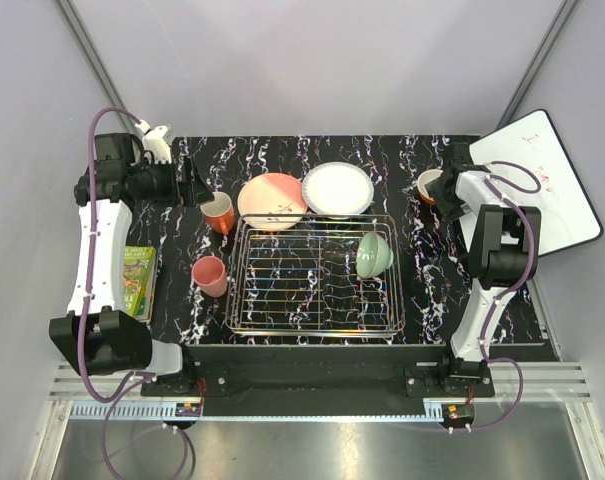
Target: Load the mixed dishes into the dish rack
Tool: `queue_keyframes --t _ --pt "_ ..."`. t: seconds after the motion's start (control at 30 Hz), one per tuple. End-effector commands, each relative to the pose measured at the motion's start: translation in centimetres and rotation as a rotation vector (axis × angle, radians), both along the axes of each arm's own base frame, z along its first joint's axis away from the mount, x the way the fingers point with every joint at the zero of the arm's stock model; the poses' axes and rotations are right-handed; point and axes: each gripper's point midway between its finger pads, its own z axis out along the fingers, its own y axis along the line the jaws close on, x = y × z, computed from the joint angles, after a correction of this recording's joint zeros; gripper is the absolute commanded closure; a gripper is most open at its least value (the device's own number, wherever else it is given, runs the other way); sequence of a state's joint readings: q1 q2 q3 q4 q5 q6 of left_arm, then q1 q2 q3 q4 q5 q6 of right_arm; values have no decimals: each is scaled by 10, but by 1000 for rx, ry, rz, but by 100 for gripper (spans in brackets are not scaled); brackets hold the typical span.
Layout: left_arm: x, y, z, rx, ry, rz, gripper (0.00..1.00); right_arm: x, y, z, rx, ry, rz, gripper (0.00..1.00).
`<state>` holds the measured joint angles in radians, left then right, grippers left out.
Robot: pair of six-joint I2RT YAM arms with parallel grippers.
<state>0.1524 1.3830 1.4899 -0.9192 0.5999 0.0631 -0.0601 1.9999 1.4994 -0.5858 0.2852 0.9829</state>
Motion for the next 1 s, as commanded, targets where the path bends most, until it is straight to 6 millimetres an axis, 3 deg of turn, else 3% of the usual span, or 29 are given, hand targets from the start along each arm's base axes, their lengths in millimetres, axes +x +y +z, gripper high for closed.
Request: queue_keyframes --t 0.0,0.23,0.27,0.4,0.63,0.73,0.83,0.87,0.93,0.97 --pt "4 3 13 21 -67 -2 1 9 -18 2 -57 -13 -34 23" --pt "2 1 12 10 -61 -8 1 8 -26 -7 -95 16 -32 42" --pt "2 1 13 9 -61 -13 1 8 -26 -8 -97 20 -28 52" --pt "1 0 14 9 -66 -15 1 8 -27 -9 -108 27 -16 71" --pt "0 0 12 11 -63 -17 1 11 -25 -8 -105 23 7 95" --pt "-1 1 11 17 -61 -17 1 10 -20 4 -103 5 37 100" --pt "1 3 8 22 -58 -17 1 2 -4 36 -181 -30 106 100" --pt "1 2 6 22 -52 -19 1 -1 7 64 -225 -77 152 100" --pt "4 2 3 19 -45 -24 1 -9 40 88 -313 -129 224 100" --pt "5 2 3 19 -42 -24 1 -16 49 114 -356 -169 262 100"
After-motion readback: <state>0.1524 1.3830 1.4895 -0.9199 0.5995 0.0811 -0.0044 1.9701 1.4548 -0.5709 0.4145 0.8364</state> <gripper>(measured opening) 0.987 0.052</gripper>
